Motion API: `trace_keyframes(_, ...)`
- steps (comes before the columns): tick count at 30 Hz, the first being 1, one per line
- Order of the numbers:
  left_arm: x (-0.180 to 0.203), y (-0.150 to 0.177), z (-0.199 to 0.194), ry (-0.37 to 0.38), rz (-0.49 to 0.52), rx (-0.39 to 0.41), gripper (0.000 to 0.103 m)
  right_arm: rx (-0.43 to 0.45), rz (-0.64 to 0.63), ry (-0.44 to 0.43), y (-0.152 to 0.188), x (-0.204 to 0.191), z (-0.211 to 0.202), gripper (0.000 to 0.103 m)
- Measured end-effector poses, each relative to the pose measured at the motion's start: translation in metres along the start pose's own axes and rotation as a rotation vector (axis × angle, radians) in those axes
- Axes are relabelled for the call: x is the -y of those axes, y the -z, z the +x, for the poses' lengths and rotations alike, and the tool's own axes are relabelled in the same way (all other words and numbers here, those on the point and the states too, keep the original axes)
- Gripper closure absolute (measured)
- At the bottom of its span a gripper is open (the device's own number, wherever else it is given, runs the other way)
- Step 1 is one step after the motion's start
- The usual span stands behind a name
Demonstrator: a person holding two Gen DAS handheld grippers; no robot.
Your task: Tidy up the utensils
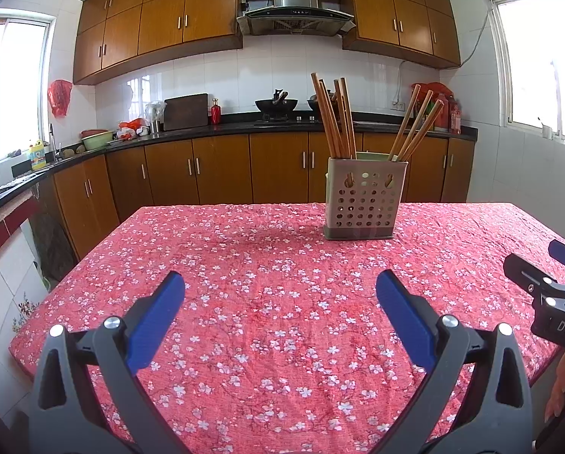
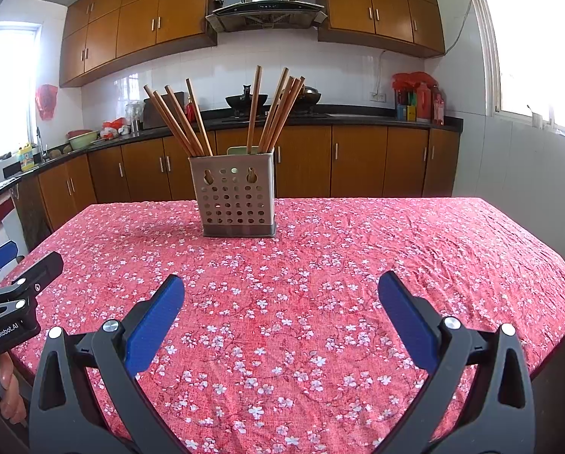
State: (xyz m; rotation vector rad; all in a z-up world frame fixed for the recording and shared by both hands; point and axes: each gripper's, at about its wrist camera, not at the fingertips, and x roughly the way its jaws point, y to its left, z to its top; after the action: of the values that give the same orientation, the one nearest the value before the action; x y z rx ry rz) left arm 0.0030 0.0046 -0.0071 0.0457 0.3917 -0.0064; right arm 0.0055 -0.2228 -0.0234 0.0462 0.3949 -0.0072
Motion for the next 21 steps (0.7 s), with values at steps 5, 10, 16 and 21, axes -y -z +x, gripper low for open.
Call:
trace_keyframes(5,0.0012,0.0005,0.0,0.002,0.001,0.0,0.004,0.0,0.0,0.0,0.0,-0.0002,0.0,0.002)
trace_keyframes(10,0.0008,0.0003,0.0004,0.002,0.001,-0.001,0.004,0.0,0.001,0.0,0.0003,-0.0001,0.0001,0.002)
trace_keyframes(16,-0.0008,0.0005,0.0014,0.001,-0.004,-0.003,0.004,-0.001,0.001,0.0,0.0001,0.0,0.0002,0.002)
trace_keyframes(21,-0.0007,0.0009,0.0018,0.001,-0.004,-0.003,0.004,-0.001,0.001,0.0,0.0001,-0.0002,0.0002,0.002)
